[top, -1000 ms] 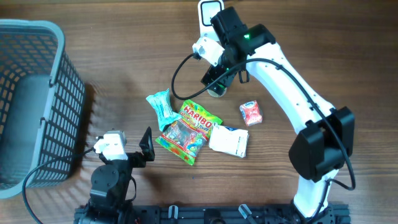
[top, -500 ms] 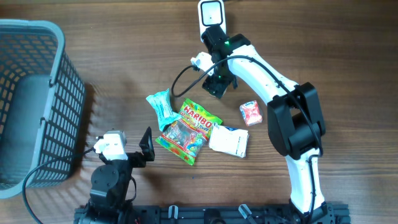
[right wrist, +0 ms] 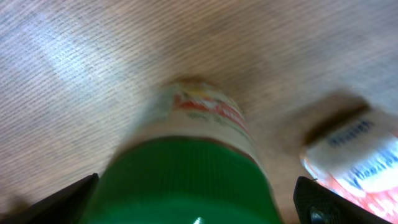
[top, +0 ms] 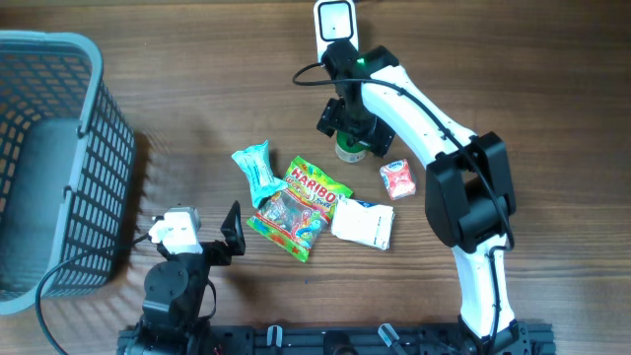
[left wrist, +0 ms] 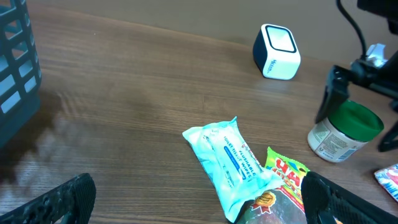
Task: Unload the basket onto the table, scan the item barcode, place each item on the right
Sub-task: 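Lift the jar with the right gripper and hold it under the scanner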
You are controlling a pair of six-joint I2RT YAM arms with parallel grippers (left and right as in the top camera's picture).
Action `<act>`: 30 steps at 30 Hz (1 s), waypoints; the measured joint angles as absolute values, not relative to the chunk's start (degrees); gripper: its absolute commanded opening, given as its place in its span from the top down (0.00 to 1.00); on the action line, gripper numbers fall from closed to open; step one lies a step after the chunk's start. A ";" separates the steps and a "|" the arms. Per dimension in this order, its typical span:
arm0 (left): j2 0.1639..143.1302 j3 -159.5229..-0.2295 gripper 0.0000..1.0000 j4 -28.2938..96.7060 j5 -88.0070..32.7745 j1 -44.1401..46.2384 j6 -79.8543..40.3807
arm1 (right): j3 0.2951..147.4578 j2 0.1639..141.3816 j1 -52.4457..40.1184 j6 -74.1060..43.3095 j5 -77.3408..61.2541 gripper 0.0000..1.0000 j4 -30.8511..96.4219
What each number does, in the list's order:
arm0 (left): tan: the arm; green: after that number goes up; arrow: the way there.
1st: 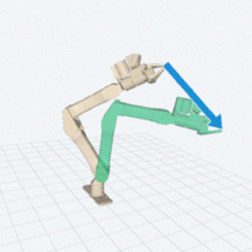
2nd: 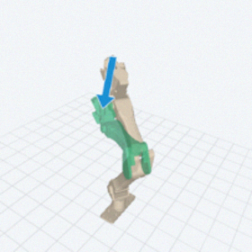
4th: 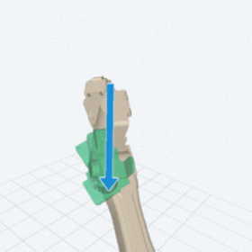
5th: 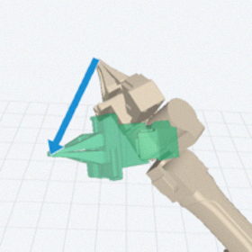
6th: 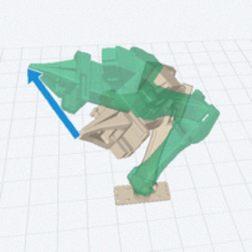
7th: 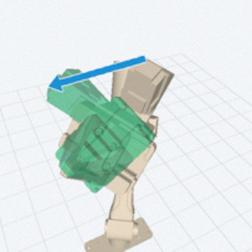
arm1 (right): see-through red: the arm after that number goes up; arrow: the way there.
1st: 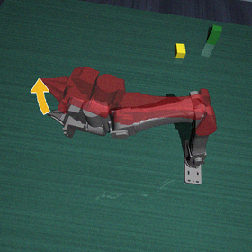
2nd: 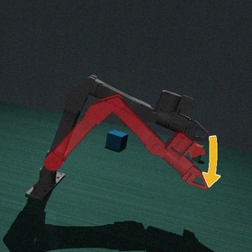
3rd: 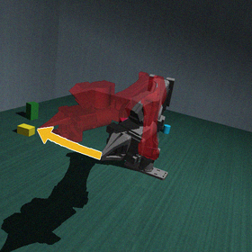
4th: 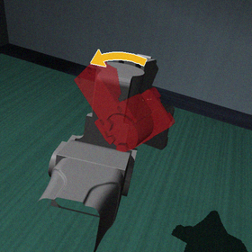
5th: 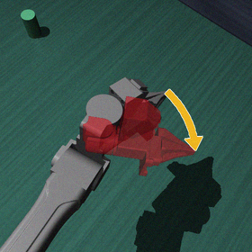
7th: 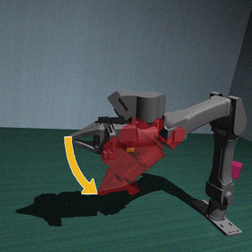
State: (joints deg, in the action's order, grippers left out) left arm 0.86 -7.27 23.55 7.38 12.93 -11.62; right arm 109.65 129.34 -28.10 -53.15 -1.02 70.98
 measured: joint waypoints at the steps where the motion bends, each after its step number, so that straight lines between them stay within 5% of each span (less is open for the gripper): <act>1: 0.86 -7.27 0.00 23.55 7.38 12.93 -11.62 | 111.20 129.21 -28.10 -52.88 -0.82 0.00 73.23; 10: 0.89 -7.27 0.00 23.55 7.38 12.93 -11.62 | 118.24 122.23 -27.92 -23.09 1.76 0.00 73.67; 25: 0.91 -7.27 0.00 23.55 7.38 12.93 -11.62 | 116.60 136.79 -27.44 -18.55 -2.37 0.04 75.48; 30: 0.91 -7.27 0.00 23.55 7.38 12.93 -11.62 | 110.96 135.35 -27.38 -19.44 -5.63 0.30 69.97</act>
